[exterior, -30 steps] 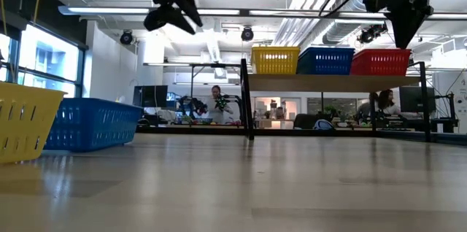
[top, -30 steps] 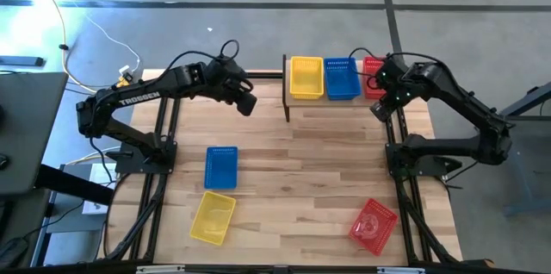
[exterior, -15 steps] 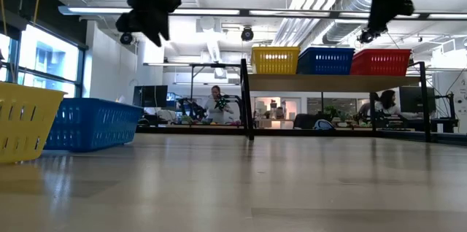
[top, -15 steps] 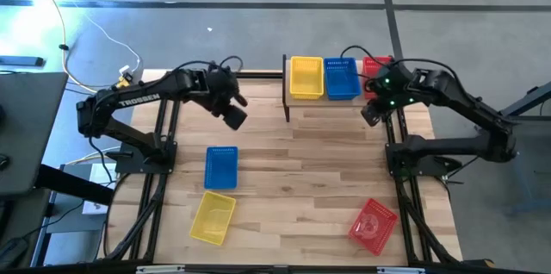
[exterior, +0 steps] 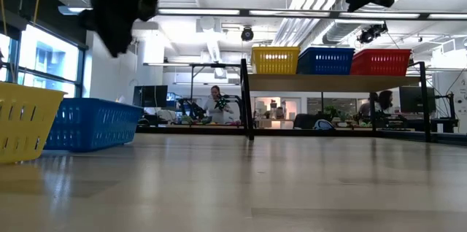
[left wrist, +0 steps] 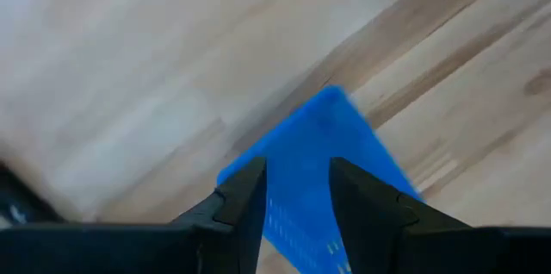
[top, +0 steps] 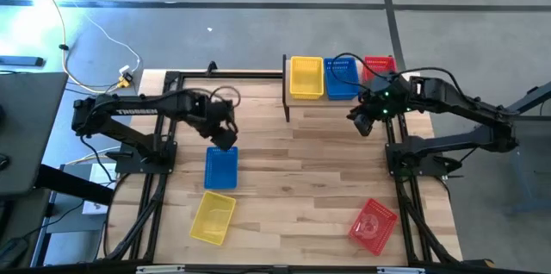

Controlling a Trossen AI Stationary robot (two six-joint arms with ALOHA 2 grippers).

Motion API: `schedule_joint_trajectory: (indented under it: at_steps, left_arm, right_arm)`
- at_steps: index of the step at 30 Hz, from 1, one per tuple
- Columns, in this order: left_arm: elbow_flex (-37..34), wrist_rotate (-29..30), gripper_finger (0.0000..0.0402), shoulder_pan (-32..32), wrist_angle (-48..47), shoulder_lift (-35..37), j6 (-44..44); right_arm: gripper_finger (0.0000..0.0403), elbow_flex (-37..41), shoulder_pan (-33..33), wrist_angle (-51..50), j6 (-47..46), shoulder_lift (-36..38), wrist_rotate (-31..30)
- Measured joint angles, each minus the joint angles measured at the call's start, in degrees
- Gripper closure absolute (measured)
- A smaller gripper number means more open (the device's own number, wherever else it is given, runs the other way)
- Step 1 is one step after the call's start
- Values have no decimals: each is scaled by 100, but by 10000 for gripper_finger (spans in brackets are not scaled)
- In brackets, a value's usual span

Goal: Stack baskets on shelf by color
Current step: Stack the blue bin on top of the other blue bins on the shelf

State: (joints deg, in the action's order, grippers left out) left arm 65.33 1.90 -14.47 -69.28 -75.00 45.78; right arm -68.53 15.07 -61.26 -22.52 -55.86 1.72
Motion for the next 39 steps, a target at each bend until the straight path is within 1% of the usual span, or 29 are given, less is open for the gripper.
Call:
schedule_joint_trajectory:
  at_steps: [4,8,16,21,26,31,39]
  left_arm:
    - [-445,90,284,394,46,270,776]
    - [-730,262,284,842,49,477,1555]
    - [-1312,391,284,1747,40,787,2726]
    - [-1808,381,284,2141,223,883,3332]
    - [-2257,373,284,2338,983,905,3606]
    - [-2596,379,284,2368,1358,833,3854]
    - [-3070,371,284,2368,2082,826,3976]
  right_arm:
    - [309,0,-303,60,-227,-9,-292]
    - [309,0,-541,245,-479,-11,-574]
    - [309,0,-900,806,-601,-67,-678]
    - [309,0,-1181,1036,-617,-314,-757]
    - [309,0,-1476,1072,-606,-702,-756]
    - [309,0,-1747,1134,-606,-1097,-743]
    - [309,0,-2141,1664,-601,-1540,-728]
